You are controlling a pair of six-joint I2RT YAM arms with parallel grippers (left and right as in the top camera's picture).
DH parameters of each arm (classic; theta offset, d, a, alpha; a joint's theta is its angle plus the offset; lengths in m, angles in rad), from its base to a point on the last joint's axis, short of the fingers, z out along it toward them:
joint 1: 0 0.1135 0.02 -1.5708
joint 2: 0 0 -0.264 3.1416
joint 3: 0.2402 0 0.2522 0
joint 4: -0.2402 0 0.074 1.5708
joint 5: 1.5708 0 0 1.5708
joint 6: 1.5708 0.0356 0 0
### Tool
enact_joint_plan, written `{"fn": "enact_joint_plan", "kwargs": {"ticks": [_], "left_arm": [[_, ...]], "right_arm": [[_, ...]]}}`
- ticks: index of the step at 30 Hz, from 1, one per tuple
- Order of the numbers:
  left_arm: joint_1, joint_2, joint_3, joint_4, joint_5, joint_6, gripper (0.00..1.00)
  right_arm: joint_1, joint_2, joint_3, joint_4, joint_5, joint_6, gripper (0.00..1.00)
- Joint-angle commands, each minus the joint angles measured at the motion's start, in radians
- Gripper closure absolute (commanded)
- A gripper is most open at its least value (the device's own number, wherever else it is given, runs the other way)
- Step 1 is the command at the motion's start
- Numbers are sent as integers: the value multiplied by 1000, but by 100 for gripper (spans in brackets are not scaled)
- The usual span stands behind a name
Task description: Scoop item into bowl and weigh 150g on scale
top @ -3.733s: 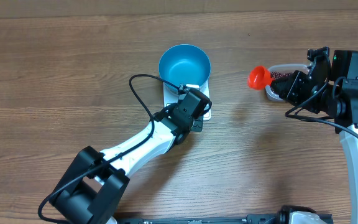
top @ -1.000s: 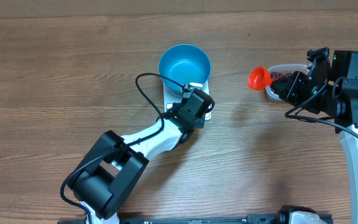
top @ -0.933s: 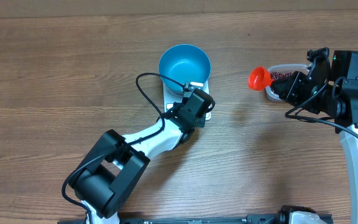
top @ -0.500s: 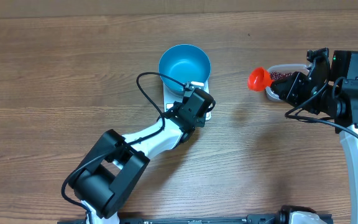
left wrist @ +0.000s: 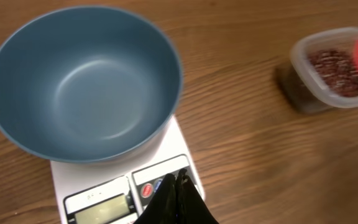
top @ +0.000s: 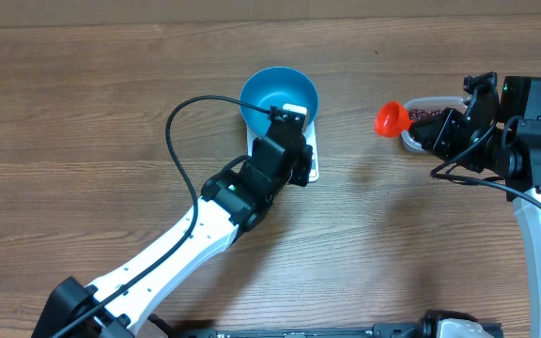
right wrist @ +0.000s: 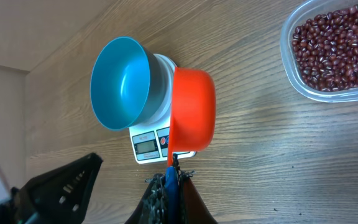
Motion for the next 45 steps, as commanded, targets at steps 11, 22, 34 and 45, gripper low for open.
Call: {"fn": "enact_joint_plan", "kwargs": {"ticks": [11, 22, 34, 45], "left_arm": [[-1, 202, -2, -34, 48, 26, 96], [0, 353, -2, 86, -26, 25, 96], [0, 399, -2, 120, -124, -8, 96], [0, 414, -2, 134, -124, -8, 96]], "right_arm": [[-5, -24, 22, 10, 3, -8, 96], [-5, -24, 22, 9, 3, -8, 96], [-5, -24, 22, 9, 3, -8, 96], [-5, -24, 22, 8, 3, -8, 96]]}}
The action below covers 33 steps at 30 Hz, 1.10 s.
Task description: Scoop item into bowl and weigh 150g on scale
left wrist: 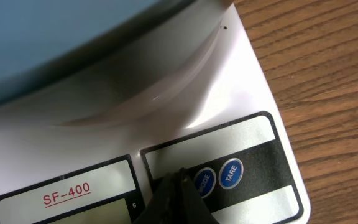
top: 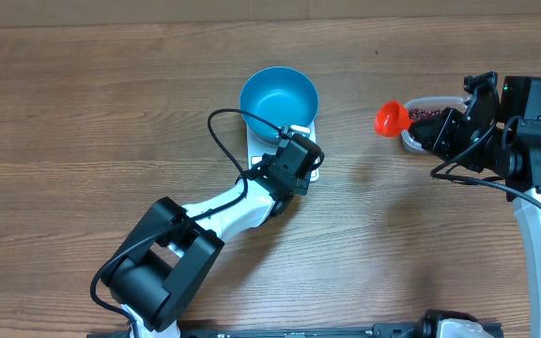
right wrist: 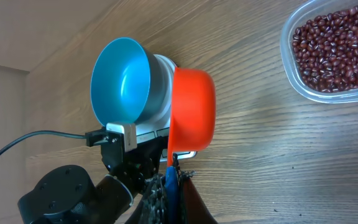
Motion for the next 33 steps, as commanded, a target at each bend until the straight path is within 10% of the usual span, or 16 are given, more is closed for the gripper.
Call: {"fn": "enact_joint_plan", "kwargs": {"ticks": [1, 33], "left_arm": [[0, 21, -1, 5, -22, -7, 96], [-3, -79, 45, -45, -19, 24, 96]], "right_arm": [[-5, -24, 22, 6, 3, -8, 96], [-5, -24, 22, -9, 3, -8, 96]]}}
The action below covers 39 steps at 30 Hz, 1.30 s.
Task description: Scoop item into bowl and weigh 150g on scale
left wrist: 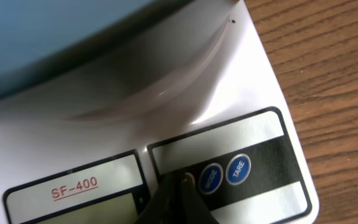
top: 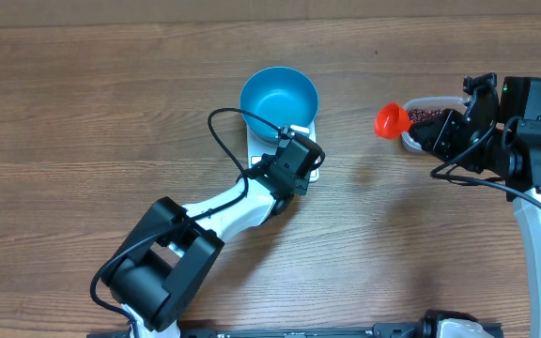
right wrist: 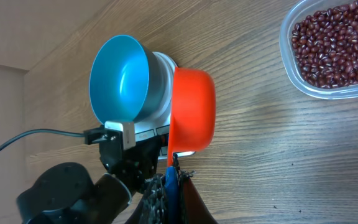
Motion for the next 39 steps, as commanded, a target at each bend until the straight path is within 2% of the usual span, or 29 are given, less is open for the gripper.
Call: {"fn": "enact_joint_plan", "kwargs": {"ticks": [1, 6, 11, 21, 27, 39], "left_arm": [[-4, -102, 35, -4, 0, 28, 96], [-5, -214, 37, -5, 74, 40, 96], [-5, -220, 37, -32, 122, 42, 96], [-5, -108, 36, -89, 121, 43, 96], [0, -19, 36, -75, 67, 42, 96], [0, 40, 36, -17, 2, 41, 96]], "right_arm": [[-5, -24, 22, 3, 3, -9, 96], [-5, -24, 22, 3, 3, -9, 96], [-5, -24, 22, 6, 3, -9, 96], [-5, -24, 22, 5, 3, -9, 96], [-5, -24, 22, 2, 3, -9, 96], [-5, -24, 22, 2, 3, -9, 96]]}}
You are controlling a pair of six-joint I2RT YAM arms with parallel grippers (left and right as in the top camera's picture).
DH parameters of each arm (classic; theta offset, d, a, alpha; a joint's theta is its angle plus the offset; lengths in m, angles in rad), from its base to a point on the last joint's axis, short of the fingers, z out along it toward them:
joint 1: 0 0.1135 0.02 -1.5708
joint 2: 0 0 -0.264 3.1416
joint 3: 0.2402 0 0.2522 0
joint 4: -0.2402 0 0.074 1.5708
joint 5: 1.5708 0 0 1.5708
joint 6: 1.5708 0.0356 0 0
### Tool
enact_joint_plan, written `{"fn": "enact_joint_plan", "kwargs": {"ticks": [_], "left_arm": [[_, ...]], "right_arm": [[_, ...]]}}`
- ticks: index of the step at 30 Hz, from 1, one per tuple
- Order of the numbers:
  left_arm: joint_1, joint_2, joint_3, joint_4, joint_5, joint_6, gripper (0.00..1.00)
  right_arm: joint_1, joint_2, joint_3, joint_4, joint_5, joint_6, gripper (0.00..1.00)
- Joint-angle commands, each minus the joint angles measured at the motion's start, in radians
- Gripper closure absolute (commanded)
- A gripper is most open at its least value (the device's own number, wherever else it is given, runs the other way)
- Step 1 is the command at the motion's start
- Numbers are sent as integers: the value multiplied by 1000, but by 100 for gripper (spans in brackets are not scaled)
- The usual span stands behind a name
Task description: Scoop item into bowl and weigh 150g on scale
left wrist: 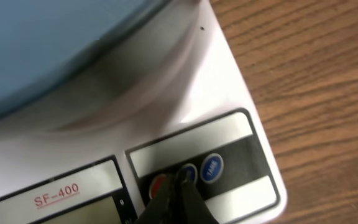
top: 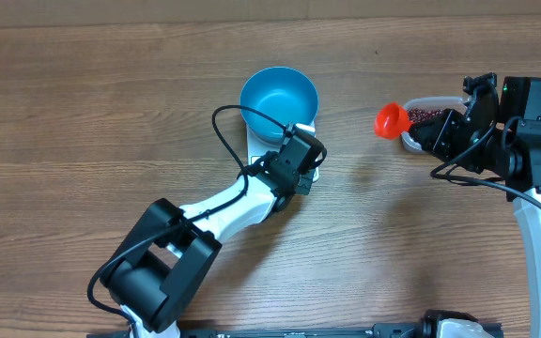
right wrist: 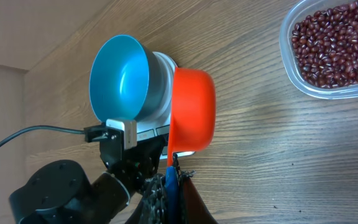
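Observation:
A blue bowl [top: 279, 96] stands empty on the white scale [left wrist: 229, 99]. My left gripper [left wrist: 182, 179] is shut, and its tip rests on the scale's button panel, on the middle blue button between a red one and another blue one. At the right, my right gripper [right wrist: 171, 171] is shut on the handle of an orange scoop [right wrist: 191, 109]. It holds the scoop in the air beside the clear tub of red beans [right wrist: 331, 50]. In the overhead view the scoop [top: 393, 119] hangs just left of the tub [top: 425, 115].
The left arm's black cable [top: 228, 127] loops beside the bowl. Bare wooden tabletop [top: 364, 207] lies between the scale and the bean tub.
My left gripper's tip has shifted a little to the right along the scale's buttons. The red button now shows at its left. The right arm and scoop have not moved.
My left gripper was shut above the scale's front edge, with the whole bowl in view. Then it was low over the button panel, then on the leftmost button, and now on the middle one. The right gripper held the scoop still beside the tub throughout.

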Motion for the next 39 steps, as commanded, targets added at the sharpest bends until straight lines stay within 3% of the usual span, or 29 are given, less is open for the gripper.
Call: {"fn": "enact_joint_plan", "kwargs": {"ticks": [1, 21, 26, 39], "left_arm": [[0, 43, 5, 12, -50, 10, 96], [-1, 62, 5, 23, -82, 7, 96], [-2, 38, 12, 18, -21, 8, 96], [-3, -402, 47, -164, 206, 38, 96]], "right_arm": [[-5, -24, 22, 2, 3, -8, 96], [-5, -24, 22, 3, 3, -8, 96], [-5, -24, 22, 3, 3, -8, 96], [-5, -24, 22, 2, 3, -8, 96]]}}
